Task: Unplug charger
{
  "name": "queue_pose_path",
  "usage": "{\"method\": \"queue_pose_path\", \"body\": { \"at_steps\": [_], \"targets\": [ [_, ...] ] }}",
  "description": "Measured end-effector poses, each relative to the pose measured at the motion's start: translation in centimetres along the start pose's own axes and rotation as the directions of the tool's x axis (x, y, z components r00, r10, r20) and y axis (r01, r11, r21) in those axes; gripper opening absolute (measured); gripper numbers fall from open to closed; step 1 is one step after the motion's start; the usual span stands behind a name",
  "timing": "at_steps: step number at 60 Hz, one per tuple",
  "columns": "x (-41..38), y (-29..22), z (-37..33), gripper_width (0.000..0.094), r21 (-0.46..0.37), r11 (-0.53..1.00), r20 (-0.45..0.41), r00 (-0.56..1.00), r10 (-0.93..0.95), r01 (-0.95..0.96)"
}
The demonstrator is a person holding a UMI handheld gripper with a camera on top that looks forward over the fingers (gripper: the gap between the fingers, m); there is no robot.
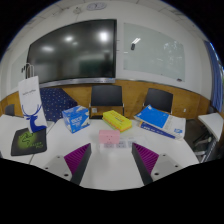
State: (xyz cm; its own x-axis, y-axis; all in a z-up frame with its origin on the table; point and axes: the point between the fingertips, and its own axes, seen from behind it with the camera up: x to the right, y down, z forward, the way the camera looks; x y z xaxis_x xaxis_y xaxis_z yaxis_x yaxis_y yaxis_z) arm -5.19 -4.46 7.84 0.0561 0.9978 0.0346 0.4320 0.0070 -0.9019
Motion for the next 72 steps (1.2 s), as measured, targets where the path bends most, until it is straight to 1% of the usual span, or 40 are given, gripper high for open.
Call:
{"method": "queue_pose_path", "body": {
  "at_steps": [7,12,16,24,27,30,31,33,35,36,38,41,43,44,46,49,51,54,61,66,72],
  "targets": [
    [-0.3,0.0,4.6,0.0856,0.013,1.000,-0.024,1.000,0.006,-0.005],
    [-0.6,0.4,7.3,0.0854,0.003,1.000,-0.019,0.999,0.027,-0.027],
    [-0.7,0.2,9.2,0.0856,0.015,1.000,-0.021,1.000,0.022,-0.022],
    [-0.8,1.0,11.7,0.0856,-0.006,1.000,-0.023,1.000,-0.005,0.005],
    [-0.8,1.3,12.2,0.0552,-0.017,1.000,-0.019,1.000,-0.014,0.014],
    [-0.9,1.1,12.3,0.0527,-0.008,0.999,-0.028,0.999,-0.043,0.043],
    [-0.9,1.0,12.3,0.0502,-0.008,0.998,-0.029,0.998,-0.059,0.059],
    [-0.9,0.8,12.3,0.0480,-0.007,0.997,-0.030,0.997,-0.071,0.071],
    [-1.0,0.6,12.2,0.0477,-0.009,0.999,-0.021,0.999,-0.049,0.049],
    [-1.0,0.0,12.0,0.0471,0.003,1.000,-0.015,1.000,-0.027,0.027],
    [-0.9,-2.2,11.2,0.0468,0.061,0.998,0.002,1.000,0.013,-0.013],
    [-0.6,-6.7,9.6,0.0465,0.151,0.989,0.013,1.000,-0.004,0.002],
    [0.4,-9.3,8.6,0.0465,0.183,0.983,0.016,1.000,-0.002,-0.001],
    [1.3,-10.8,8.1,0.0463,0.186,0.982,0.011,1.000,0.003,-0.005],
    [2.4,-11.9,6.7,0.0462,0.189,0.982,-0.009,1.000,0.014,-0.012],
    [4.7,-12.4,5.5,0.0462,0.163,0.986,-0.021,0.999,0.030,-0.026],
    [7.1,-12.5,5.3,0.0461,0.133,0.990,-0.038,0.998,0.043,-0.037],
    [10.2,-11.4,5.1,0.0462,0.077,0.996,-0.066,0.997,0.044,-0.039],
    [17.3,-6.1,5.9,0.0464,-0.055,0.998,-0.130,0.991,0.009,-0.017],
    [20.5,-2.3,7.3,0.0474,-0.147,0.989,-0.144,0.990,-0.005,-0.017],
    [22.7,1.4,8.8,0.0477,-0.226,0.974,-0.142,0.990,-0.017,-0.016]
  ]
}}
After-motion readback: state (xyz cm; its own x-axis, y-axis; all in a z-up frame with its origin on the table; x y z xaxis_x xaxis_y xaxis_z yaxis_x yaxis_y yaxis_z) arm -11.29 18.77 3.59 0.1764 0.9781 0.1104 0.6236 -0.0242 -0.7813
